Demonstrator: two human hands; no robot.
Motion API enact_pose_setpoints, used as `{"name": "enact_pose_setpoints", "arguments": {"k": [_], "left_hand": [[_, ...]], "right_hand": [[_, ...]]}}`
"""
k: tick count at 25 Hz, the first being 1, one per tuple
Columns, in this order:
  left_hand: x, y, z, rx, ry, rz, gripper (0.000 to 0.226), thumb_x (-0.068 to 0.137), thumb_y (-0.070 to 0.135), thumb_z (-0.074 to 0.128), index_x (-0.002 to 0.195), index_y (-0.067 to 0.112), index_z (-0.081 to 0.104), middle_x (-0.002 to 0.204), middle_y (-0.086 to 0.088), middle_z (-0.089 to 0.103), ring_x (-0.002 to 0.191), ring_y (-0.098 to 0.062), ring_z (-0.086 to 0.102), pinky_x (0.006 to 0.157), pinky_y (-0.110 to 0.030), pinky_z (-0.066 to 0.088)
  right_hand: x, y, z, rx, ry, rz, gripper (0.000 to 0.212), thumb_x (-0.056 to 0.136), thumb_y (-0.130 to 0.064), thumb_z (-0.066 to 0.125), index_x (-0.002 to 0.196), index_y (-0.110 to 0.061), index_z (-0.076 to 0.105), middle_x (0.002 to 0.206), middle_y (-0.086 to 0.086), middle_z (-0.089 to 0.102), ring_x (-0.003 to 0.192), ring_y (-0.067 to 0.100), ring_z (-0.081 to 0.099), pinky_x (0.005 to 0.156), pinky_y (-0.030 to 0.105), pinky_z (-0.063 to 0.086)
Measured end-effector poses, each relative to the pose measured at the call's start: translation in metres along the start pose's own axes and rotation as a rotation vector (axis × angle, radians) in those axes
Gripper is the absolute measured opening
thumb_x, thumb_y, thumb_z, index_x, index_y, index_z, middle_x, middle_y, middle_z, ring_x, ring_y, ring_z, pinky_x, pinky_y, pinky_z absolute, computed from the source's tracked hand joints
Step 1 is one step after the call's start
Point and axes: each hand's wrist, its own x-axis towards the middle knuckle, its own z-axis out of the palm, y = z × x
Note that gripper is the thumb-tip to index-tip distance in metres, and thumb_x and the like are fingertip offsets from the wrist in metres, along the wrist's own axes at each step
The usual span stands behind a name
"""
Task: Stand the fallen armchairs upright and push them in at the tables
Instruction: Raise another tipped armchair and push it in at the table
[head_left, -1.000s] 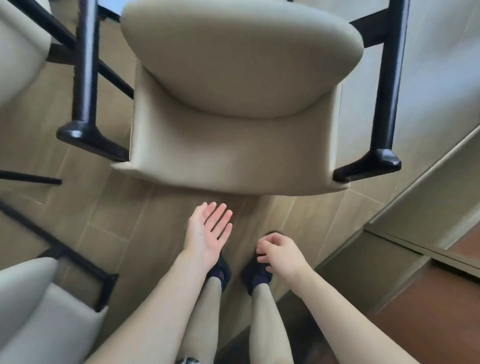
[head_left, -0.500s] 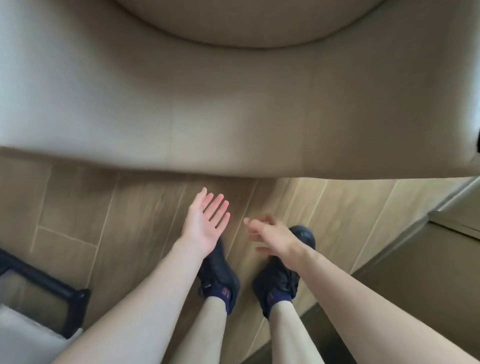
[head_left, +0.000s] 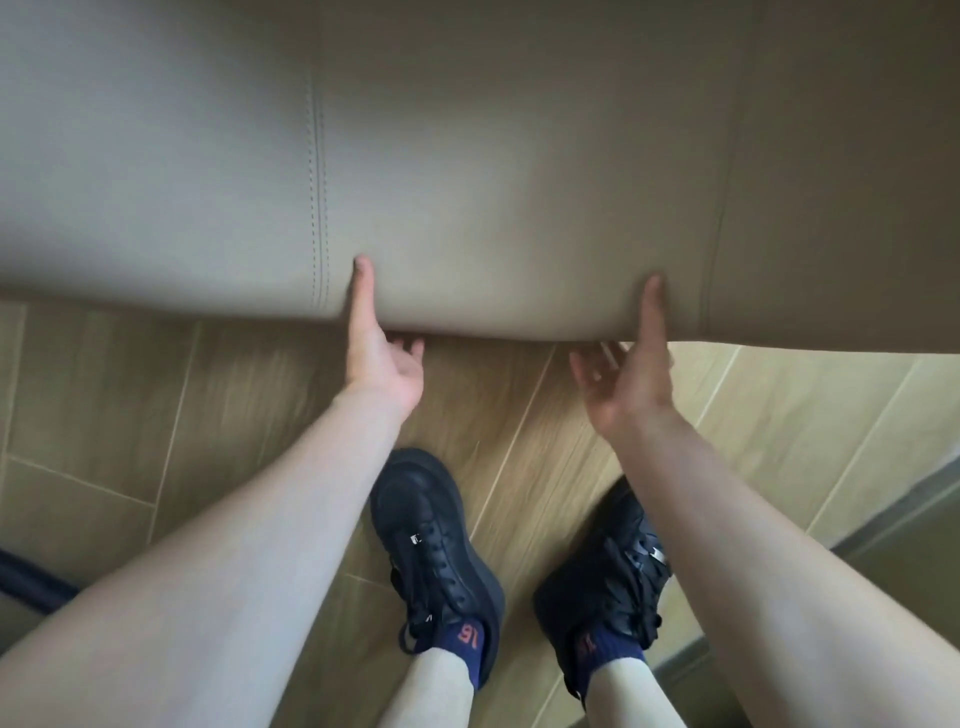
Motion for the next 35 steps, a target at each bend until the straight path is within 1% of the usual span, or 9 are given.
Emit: {"name": "enact_pose_setpoints", "arguments": {"k": [5,9,13,16,22,24,27,29,35], "left_hand": [[0.023,-0.005,-0.007,-0.009,-0.091,0.075,0.052,0.09,0.06,0.06,0.135,0.036,0.047,0.15,0.005,0.048,0.145,-0.016,0.036,0.122,-0.048,0.015],[0.021,-0.005,-0.003,-0.005,-0.068,0.101,0.043,0.087,0.059,0.065,0.12,0.035,0.053,0.116,0.01,0.063,0.112,-0.01,0.058,0.108,-0.042,0.035],[-0.011,0.011,0.0,-0.009,-0.041,0.079,0.045,0.082,0.055,0.074,0.117,0.029,0.061,0.111,0.005,0.074,0.105,-0.011,0.066,0.104,-0.041,0.045],[-0.061,0.026,-0.001,0.021,-0.003,0.056,0.039,0.08,0.054,0.076,0.107,0.027,0.065,0.095,0.006,0.079,0.098,-0.013,0.068,0.085,-0.037,0.053],[-0.206,0.073,0.013,0.111,0.104,-0.024,0.058,0.077,0.057,0.077,0.12,0.024,0.058,0.123,-0.002,0.067,0.12,-0.027,0.061,0.097,-0.046,0.049],[-0.262,0.094,0.017,0.113,0.175,-0.043,0.073,0.072,0.058,0.081,0.129,0.023,0.052,0.135,-0.004,0.061,0.127,-0.032,0.056,0.102,-0.05,0.048],[-0.34,0.122,0.025,0.101,0.214,-0.057,0.072,0.069,0.056,0.085,0.124,0.022,0.054,0.135,-0.003,0.061,0.126,-0.032,0.057,0.096,-0.049,0.048],[-0.386,0.142,0.032,0.118,0.203,-0.067,0.069,0.071,0.053,0.086,0.123,0.021,0.053,0.134,-0.003,0.062,0.123,-0.03,0.059,0.093,-0.047,0.049],[-0.487,0.212,0.041,0.144,0.139,0.057,0.059,0.079,0.041,0.085,0.119,0.017,0.048,0.122,-0.002,0.055,0.119,-0.031,0.06,0.085,-0.041,0.053]], "right_hand": [[0.023,-0.003,-0.008,0.037,-0.111,-0.032,0.073,0.075,-0.052,0.079,0.138,-0.03,0.051,0.131,-0.006,0.066,0.117,0.013,0.063,0.101,0.038,0.051],[0.02,-0.002,-0.002,0.017,0.013,-0.108,0.06,0.073,-0.055,0.081,0.122,-0.028,0.06,0.118,-0.009,0.071,0.109,0.013,0.067,0.093,0.036,0.055],[-0.006,-0.022,-0.007,-0.055,0.045,-0.064,0.055,0.07,-0.055,0.083,0.108,-0.023,0.061,0.112,-0.007,0.073,0.104,0.014,0.069,0.085,0.034,0.058],[-0.05,-0.041,-0.012,-0.087,0.105,-0.049,0.056,0.068,-0.059,0.082,0.105,-0.024,0.059,0.11,-0.007,0.071,0.105,0.013,0.069,0.085,0.032,0.058],[-0.182,-0.104,-0.029,-0.168,0.153,0.027,0.084,0.06,-0.061,0.086,0.126,-0.021,0.052,0.117,-0.006,0.067,0.107,0.017,0.066,0.085,0.035,0.056],[-0.232,-0.13,-0.028,-0.175,0.186,0.032,0.087,0.058,-0.06,0.088,0.127,-0.021,0.053,0.118,-0.006,0.067,0.105,0.017,0.066,0.08,0.033,0.054],[-0.304,-0.169,-0.026,-0.212,0.236,0.016,0.089,0.056,-0.058,0.09,0.128,-0.018,0.055,0.113,-0.004,0.066,0.087,0.016,0.064,0.065,0.029,0.05],[-0.345,-0.191,-0.023,-0.267,0.254,0.023,0.086,0.054,-0.058,0.091,0.124,-0.021,0.059,0.108,-0.004,0.065,0.075,0.013,0.059,0.058,0.027,0.046],[-0.455,-0.25,-0.001,-0.505,0.163,0.102,0.056,0.064,-0.062,0.083,0.088,-0.021,0.052,0.083,-0.002,0.055,0.071,0.019,0.052,0.057,0.027,0.04]]}}
